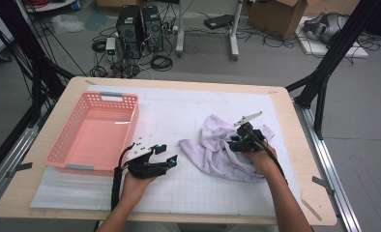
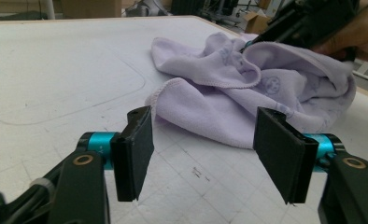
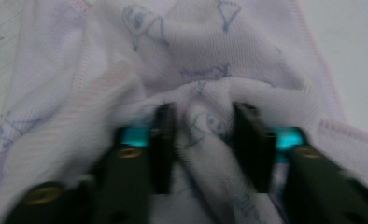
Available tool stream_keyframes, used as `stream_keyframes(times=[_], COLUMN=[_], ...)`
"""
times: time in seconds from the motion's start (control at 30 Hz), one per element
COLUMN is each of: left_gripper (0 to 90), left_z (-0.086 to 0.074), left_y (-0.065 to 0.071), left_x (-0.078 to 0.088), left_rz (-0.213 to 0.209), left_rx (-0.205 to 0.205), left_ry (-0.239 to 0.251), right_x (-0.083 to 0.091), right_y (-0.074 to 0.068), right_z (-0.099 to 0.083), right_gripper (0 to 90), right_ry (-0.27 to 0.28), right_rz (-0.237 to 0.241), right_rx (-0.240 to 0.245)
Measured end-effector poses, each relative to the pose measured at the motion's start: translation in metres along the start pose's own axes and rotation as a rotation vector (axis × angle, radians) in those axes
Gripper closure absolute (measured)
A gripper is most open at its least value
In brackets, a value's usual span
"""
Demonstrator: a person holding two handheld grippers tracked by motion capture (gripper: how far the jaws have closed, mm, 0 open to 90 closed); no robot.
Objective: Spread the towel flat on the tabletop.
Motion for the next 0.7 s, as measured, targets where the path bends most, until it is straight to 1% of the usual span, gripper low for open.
stream_keyframes(times=[0.03, 0.07, 0.13, 0.17, 0.23, 0.27, 0.3, 0.33, 0.37, 0.4, 0.43, 0.47, 0.5, 0.53, 0.57, 0.6, 0.63, 0.7], left_gripper=[39.1, 39.5, 39.5, 39.6, 39.6, 39.7, 39.7, 39.7, 40.0, 40.6, 42.7, 46.7, 47.8, 47.8, 47.8, 47.8, 47.7, 47.2], left_z=[0.000, 0.000, 0.000, -0.001, -0.001, -0.001, -0.001, -0.001, -0.001, -0.001, -0.001, -0.002, -0.002, -0.002, -0.003, -0.003, -0.004, -0.004], left_y=[0.000, 0.000, -0.001, -0.001, 0.000, 0.000, 0.001, 0.001, 0.001, 0.001, 0.002, 0.002, 0.003, 0.003, 0.003, 0.004, 0.004, 0.007], left_x=[0.000, 0.000, -0.001, -0.001, -0.001, -0.001, -0.001, -0.001, 0.000, 0.000, 0.001, 0.001, 0.001, 0.000, 0.000, -0.001, -0.001, -0.003], left_rz=[-0.001, 0.000, 0.001, 0.000, -0.002, -0.002, -0.003, -0.003, -0.003, -0.005, -0.015, -0.021, -0.024, -0.027, -0.031, -0.033, -0.037, -0.047], left_rx=[-0.001, 0.000, 0.003, 0.000, -0.002, -0.002, -0.003, -0.005, -0.008, -0.010, -0.019, -0.025, -0.023, -0.027, -0.026, -0.026, -0.026, -0.019], left_ry=[0.001, 0.001, 0.001, -0.002, -0.005, -0.006, -0.006, -0.006, -0.005, -0.006, -0.008, -0.010, -0.011, -0.015, -0.017, -0.020, -0.023, -0.027], right_x=[-0.001, -0.001, 0.000, 0.000, 0.000, 0.000, 0.001, 0.004, 0.009, 0.016, 0.022, 0.026, 0.025, 0.025, 0.025, 0.028, 0.033, 0.044], right_y=[-0.001, -0.001, 0.001, 0.003, 0.009, 0.015, 0.021, 0.031, 0.037, 0.045, 0.052, 0.060, 0.064, 0.067, 0.069, 0.070, 0.070, 0.068], right_z=[0.005, 0.013, 0.032, 0.042, 0.061, 0.071, 0.080, 0.090, 0.096, 0.102, 0.106, 0.107, 0.106, 0.104, 0.100, 0.097, 0.094, 0.087], right_gripper=[76.0, 77.3, 78.3, 78.5, 78.6, 78.6, 78.7, 78.8, 78.8, 78.8, 78.7, 78.1, 76.1, 72.5, 66.5, 60.3, 58.4, 55.4], right_ry=[0.012, 0.041, 0.130, 0.173, 0.260, 0.305, 0.344, 0.407, 0.453, 0.514, 0.568, 0.584, 0.566, 0.545, 0.520, 0.509, 0.500, 0.481], right_rz=[0.006, 0.019, 0.032, 0.027, 0.000, -0.029, -0.075, -0.150, -0.202, -0.267, -0.310, -0.332, -0.323, -0.325, -0.329, -0.336, -0.330, -0.341], right_rx=[-0.002, -0.017, -0.051, -0.069, -0.116, -0.134, -0.156, -0.186, -0.210, -0.249, -0.286, -0.327, -0.347, -0.351, -0.352, -0.340, -0.325, -0.285])
Point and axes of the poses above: each handheld gripper's, and its own axes: x roughly backward along the jaws, z roughly out of its top, y roughly to its right, the point moved 9 cm from there along -x, roughly forward along the jaws, and after that the axes turned 4 degrees about y, right-handed, at the moved point
